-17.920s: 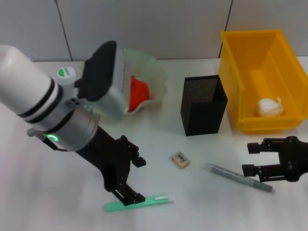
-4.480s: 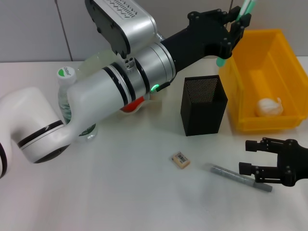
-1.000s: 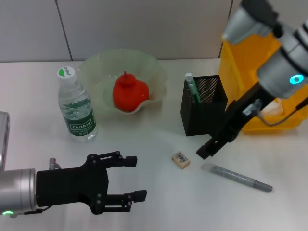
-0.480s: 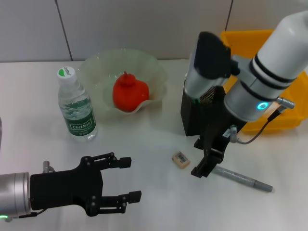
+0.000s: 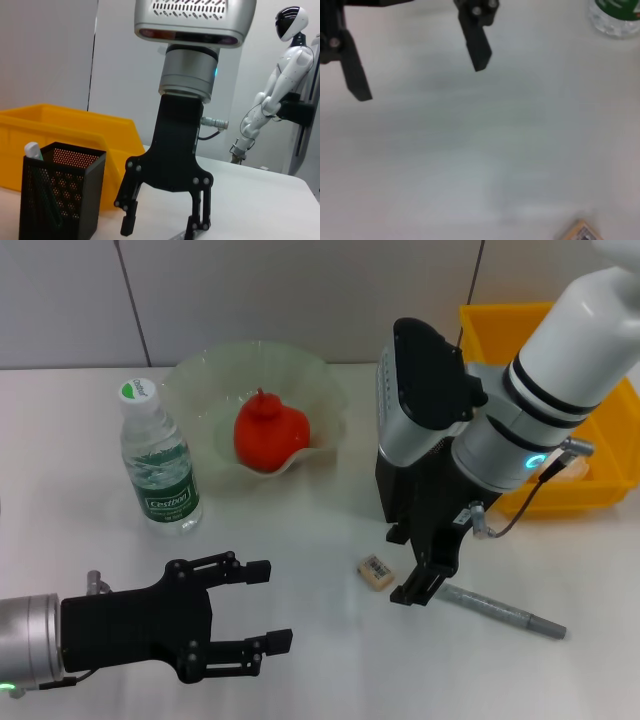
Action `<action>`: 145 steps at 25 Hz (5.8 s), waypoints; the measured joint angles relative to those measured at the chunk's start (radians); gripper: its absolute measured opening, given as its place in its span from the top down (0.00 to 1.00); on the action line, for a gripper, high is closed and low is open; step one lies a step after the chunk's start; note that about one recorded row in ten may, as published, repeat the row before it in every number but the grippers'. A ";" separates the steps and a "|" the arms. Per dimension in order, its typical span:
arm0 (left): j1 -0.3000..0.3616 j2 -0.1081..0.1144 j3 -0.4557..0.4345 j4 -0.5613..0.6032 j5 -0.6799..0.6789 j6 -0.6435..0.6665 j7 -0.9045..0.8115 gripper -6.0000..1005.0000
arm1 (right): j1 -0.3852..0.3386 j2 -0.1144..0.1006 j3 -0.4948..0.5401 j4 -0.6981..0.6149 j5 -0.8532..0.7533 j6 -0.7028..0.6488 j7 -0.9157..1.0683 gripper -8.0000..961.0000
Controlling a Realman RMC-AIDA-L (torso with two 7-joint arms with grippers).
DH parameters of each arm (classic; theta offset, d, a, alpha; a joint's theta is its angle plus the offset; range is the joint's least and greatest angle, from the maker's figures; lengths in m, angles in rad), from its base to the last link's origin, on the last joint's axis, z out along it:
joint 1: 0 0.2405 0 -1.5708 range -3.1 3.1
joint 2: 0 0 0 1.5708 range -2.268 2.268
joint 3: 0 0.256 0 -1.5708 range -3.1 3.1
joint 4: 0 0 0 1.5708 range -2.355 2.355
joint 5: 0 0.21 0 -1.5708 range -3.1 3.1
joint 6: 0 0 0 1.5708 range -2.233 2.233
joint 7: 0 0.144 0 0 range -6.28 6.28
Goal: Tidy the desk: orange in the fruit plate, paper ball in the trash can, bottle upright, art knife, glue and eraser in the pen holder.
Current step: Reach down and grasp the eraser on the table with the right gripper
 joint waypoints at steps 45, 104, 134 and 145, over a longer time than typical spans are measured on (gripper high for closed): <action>0.035 -0.010 -0.037 0.000 -0.006 0.026 -0.041 0.19 | -0.012 0.001 -0.104 0.171 0.134 0.267 -0.246 0.21; 0.048 -0.011 -0.089 0.009 0.000 0.077 -0.041 0.19 | -0.001 0.002 -0.111 0.246 0.167 0.348 -0.273 0.41; 0.053 -0.011 -0.115 0.009 -0.001 0.099 -0.040 0.19 | 0.001 0.001 -0.111 0.258 0.166 0.365 -0.270 0.41; 0.053 -0.013 -0.135 0.009 0.000 0.099 -0.040 0.19 | 0.011 -0.005 -0.111 0.256 0.160 0.350 -0.247 0.54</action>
